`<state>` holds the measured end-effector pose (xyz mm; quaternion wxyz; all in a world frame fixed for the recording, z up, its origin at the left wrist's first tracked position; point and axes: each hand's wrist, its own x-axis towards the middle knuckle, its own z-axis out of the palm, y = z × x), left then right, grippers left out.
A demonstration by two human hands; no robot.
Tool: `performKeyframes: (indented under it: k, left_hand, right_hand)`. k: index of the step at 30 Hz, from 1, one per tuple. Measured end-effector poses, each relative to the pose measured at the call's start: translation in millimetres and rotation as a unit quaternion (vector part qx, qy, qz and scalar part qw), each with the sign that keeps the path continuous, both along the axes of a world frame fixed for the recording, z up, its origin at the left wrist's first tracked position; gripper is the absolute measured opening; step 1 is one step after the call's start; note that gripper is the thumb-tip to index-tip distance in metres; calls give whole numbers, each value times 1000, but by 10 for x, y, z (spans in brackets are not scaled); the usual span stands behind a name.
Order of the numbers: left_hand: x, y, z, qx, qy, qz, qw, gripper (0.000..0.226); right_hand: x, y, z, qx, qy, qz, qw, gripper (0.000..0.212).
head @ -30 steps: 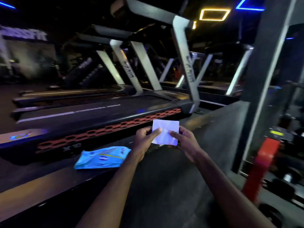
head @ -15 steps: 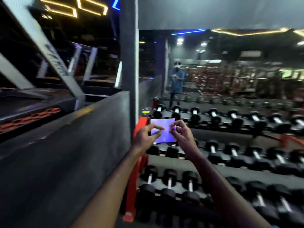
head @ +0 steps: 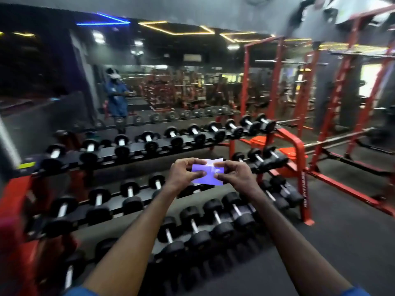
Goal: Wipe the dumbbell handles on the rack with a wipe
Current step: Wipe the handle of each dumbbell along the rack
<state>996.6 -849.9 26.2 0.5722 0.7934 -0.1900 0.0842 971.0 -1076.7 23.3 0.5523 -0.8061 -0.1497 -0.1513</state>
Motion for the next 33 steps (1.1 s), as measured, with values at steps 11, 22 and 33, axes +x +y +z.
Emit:
performKeyframes:
  k: [11,22,33]
  left_hand:
    - [2002,-2763,-370,-26,20,-162,986,29]
    - [3892,-4881,-149,48,-93,-220,970,10]
    - [5457,-7056,-462,95,-24,-311,945,21]
  right_hand:
    - [1205,-2578,-364,40,47,-181,982,29]
    - [2664,-4527,-248,65,38,-276,958,10]
    - [4362,-6532,-417,60,49,-224,972,22]
